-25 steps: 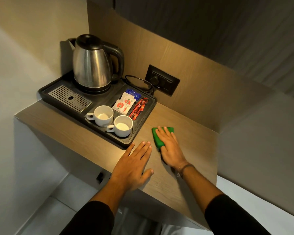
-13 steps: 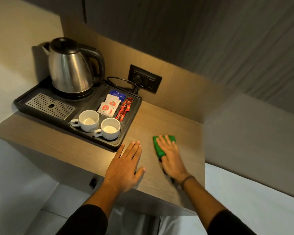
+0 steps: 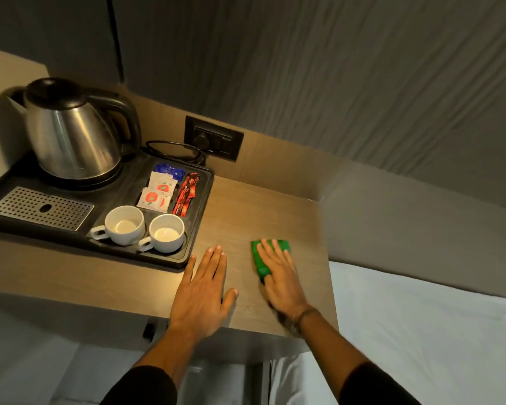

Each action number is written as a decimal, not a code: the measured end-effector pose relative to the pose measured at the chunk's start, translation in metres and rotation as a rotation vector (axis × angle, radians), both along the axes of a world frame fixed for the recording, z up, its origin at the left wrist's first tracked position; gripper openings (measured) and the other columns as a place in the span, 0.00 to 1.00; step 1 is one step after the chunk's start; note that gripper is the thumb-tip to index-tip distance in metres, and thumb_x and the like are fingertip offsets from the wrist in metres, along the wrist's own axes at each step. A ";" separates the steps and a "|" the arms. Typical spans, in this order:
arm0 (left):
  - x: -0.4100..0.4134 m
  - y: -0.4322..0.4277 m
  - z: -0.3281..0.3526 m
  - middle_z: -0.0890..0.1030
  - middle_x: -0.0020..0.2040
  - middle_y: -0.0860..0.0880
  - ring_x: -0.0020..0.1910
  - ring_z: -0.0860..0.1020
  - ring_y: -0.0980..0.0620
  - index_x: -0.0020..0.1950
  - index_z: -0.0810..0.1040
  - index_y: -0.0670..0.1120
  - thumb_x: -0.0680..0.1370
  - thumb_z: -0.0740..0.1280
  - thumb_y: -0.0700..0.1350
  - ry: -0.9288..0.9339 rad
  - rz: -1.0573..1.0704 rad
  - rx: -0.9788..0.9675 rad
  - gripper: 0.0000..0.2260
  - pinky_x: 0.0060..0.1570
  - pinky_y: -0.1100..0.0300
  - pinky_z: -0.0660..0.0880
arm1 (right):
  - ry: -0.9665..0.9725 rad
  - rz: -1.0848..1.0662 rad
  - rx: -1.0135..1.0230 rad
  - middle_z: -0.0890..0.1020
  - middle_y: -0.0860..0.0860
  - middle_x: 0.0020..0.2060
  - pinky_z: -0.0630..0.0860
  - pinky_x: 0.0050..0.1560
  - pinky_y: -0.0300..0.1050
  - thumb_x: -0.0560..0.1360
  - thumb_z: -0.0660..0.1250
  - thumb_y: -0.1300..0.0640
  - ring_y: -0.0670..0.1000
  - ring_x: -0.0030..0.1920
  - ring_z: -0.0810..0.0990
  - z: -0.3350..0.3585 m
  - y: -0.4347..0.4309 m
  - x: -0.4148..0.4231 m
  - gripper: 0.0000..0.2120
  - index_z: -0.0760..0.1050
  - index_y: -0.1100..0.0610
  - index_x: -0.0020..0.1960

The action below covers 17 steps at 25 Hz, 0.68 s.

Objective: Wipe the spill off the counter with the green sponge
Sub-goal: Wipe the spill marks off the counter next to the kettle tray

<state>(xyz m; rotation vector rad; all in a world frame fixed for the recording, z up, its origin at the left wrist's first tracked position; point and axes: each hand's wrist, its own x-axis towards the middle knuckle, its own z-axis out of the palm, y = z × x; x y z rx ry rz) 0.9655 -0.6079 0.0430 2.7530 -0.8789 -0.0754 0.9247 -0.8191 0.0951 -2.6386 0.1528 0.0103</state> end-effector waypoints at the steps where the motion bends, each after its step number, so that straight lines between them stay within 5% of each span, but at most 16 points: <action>1: 0.001 0.000 0.000 0.51 0.86 0.43 0.84 0.46 0.46 0.84 0.49 0.43 0.84 0.51 0.65 -0.012 -0.003 -0.023 0.37 0.82 0.37 0.49 | 0.000 0.102 -0.002 0.53 0.46 0.83 0.41 0.83 0.56 0.76 0.58 0.68 0.49 0.83 0.44 -0.009 0.010 -0.018 0.39 0.52 0.48 0.82; 6: 0.003 0.000 -0.004 0.49 0.86 0.43 0.84 0.45 0.45 0.84 0.49 0.43 0.84 0.51 0.65 -0.008 -0.008 -0.011 0.37 0.82 0.38 0.47 | -0.005 0.065 -0.025 0.56 0.45 0.83 0.46 0.82 0.62 0.75 0.54 0.64 0.50 0.83 0.48 -0.019 -0.030 -0.118 0.37 0.54 0.46 0.82; 12: 0.000 0.001 0.002 0.50 0.86 0.42 0.84 0.45 0.45 0.84 0.48 0.41 0.84 0.50 0.64 0.001 -0.015 0.002 0.37 0.81 0.37 0.48 | -0.030 -0.284 -0.036 0.60 0.54 0.81 0.46 0.82 0.59 0.76 0.61 0.72 0.57 0.83 0.52 0.000 -0.036 0.009 0.34 0.60 0.56 0.80; 17: 0.002 0.001 0.005 0.48 0.86 0.42 0.84 0.44 0.45 0.84 0.47 0.42 0.84 0.50 0.64 0.020 -0.020 0.011 0.37 0.81 0.37 0.47 | -0.040 0.042 -0.053 0.57 0.49 0.83 0.41 0.83 0.55 0.74 0.60 0.68 0.50 0.83 0.46 -0.022 0.012 -0.025 0.39 0.54 0.49 0.82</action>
